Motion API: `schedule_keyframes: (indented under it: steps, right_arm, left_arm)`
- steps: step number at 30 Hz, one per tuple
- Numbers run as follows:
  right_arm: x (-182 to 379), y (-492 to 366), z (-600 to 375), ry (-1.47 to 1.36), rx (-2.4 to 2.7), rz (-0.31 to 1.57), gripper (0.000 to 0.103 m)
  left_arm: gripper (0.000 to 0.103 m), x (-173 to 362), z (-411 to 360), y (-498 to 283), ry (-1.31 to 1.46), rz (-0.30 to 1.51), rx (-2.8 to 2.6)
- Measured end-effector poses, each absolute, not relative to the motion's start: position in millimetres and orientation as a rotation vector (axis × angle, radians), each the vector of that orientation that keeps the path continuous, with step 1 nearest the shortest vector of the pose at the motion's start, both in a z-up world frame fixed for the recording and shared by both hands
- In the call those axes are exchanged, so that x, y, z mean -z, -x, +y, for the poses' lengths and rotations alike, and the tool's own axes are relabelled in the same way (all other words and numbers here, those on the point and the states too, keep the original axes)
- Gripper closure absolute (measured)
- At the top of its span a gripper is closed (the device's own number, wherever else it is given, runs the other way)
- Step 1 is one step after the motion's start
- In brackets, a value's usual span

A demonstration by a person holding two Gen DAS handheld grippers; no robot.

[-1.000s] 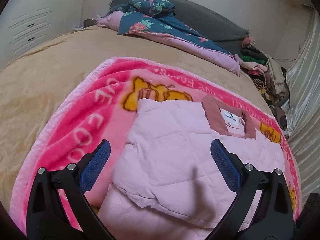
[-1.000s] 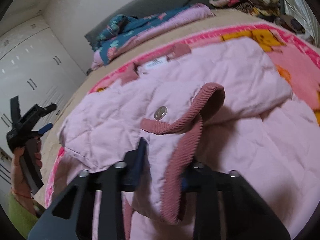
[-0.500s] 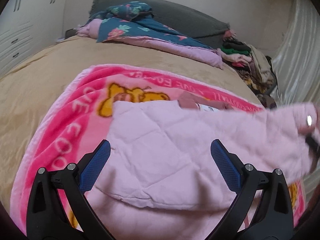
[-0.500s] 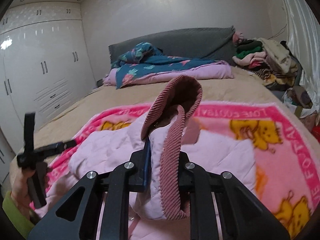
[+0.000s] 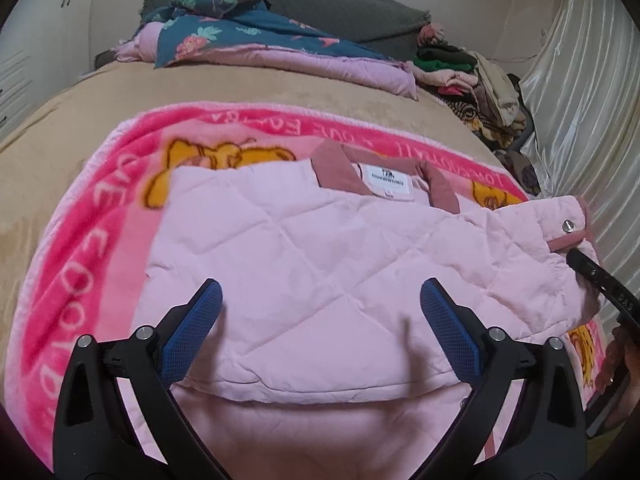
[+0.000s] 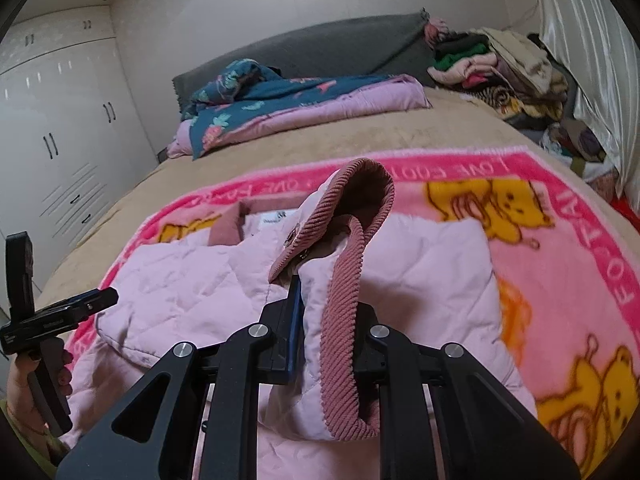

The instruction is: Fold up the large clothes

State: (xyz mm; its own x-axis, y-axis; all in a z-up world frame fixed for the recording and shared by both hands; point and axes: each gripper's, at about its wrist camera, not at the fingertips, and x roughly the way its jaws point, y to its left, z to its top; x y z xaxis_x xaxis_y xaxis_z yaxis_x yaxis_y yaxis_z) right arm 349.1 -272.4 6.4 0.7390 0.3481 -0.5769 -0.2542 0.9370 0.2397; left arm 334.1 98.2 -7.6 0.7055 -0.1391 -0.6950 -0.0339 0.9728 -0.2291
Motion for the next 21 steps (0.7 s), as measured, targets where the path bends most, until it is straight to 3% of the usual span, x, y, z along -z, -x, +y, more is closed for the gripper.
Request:
schedule_keyframes:
  steps: [7, 11, 13, 16, 21]
  right_arm:
    - [7, -352, -272, -0.143, -0.307, 0.694, 0.082]
    - [12, -353, -269, -0.132, -0.285, 0.710, 0.077]
    - [13, -352, -267, -0.115, -0.271, 0.706, 0.071]
    - [10, -349, -270, -0.116, -0.239, 0.685, 0.047]
    - [1, -342, -264, -0.081, -0.232, 0.644, 0.038]
  left_arm:
    - [0.023, 16, 88, -337, 0.235, 0.823, 0.093]
    - [0.042, 23, 83, -338, 0.242, 0.837, 0.112]
    - [0.044, 28, 82, -339, 0.237, 0.847, 0.104]
    - [0.044, 34, 83, -340, 0.248, 0.864, 0.102]
    - [0.044, 43, 84, -342, 0.261, 0.888, 0.094]
